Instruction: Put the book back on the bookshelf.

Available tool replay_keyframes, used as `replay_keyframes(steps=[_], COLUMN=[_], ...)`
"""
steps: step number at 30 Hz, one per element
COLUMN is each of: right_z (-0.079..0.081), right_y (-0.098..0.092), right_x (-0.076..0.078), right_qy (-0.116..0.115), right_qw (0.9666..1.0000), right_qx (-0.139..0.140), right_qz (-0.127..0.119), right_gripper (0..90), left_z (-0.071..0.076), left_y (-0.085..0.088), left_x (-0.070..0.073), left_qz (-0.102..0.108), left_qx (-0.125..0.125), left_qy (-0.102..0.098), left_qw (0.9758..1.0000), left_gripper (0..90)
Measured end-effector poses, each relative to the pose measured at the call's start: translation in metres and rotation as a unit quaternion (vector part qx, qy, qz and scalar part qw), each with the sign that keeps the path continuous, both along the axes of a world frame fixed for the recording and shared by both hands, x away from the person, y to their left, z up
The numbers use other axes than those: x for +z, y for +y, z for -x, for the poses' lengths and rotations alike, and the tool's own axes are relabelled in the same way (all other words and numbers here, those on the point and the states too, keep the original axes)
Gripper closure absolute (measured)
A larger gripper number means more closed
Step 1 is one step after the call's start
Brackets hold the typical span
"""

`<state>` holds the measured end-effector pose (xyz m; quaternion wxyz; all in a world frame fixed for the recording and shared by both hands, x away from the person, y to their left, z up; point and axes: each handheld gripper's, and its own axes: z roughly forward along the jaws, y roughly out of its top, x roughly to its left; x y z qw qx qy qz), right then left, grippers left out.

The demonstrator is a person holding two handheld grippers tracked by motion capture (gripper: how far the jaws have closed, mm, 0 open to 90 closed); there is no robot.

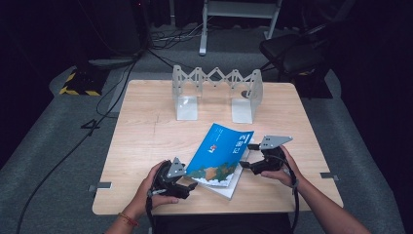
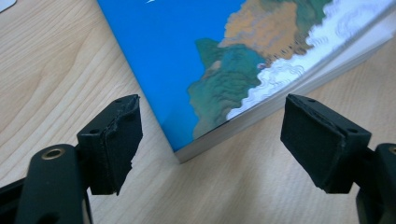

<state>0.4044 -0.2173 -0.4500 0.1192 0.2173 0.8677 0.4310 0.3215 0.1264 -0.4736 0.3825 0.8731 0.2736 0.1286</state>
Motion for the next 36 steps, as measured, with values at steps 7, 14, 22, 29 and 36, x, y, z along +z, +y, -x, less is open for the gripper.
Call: replay_keyframes(steps=[7,14,22,29,36], right_z=[0.004,0.009,0.016,0.014,0.013], right_y=[-0.003,-0.007,0.001,0.000,-0.002], right_x=[-0.006,-0.031,-0.040,-0.039,-0.036], right_qy=[0.006,0.025,0.027,0.030,0.032], right_qw=[0.9997,0.9966,0.9929,0.9947,0.9960], right_qx=[0.000,0.004,0.021,0.022,0.025], right_qz=[0.025,0.079,0.114,0.096,0.080], right_gripper=[21.1,24.5,23.7,20.9,20.9], left_z=[-0.001,-0.007,-0.002,-0.003,-0.001], left_y=[-0.024,-0.045,-0.041,-0.045,-0.052], left_x=[0.004,0.003,-0.003,-0.003,-0.003], left_qz=[-0.032,-0.044,-0.028,-0.035,-0.038], left_qx=[-0.032,-0.065,-0.061,-0.068,-0.078], left_qy=[0.004,0.008,-0.001,-0.005,-0.007], left_qw=[0.9990,0.9969,0.9977,0.9971,0.9962], left_gripper=[20.6,20.2,19.1,18.0,18.0])
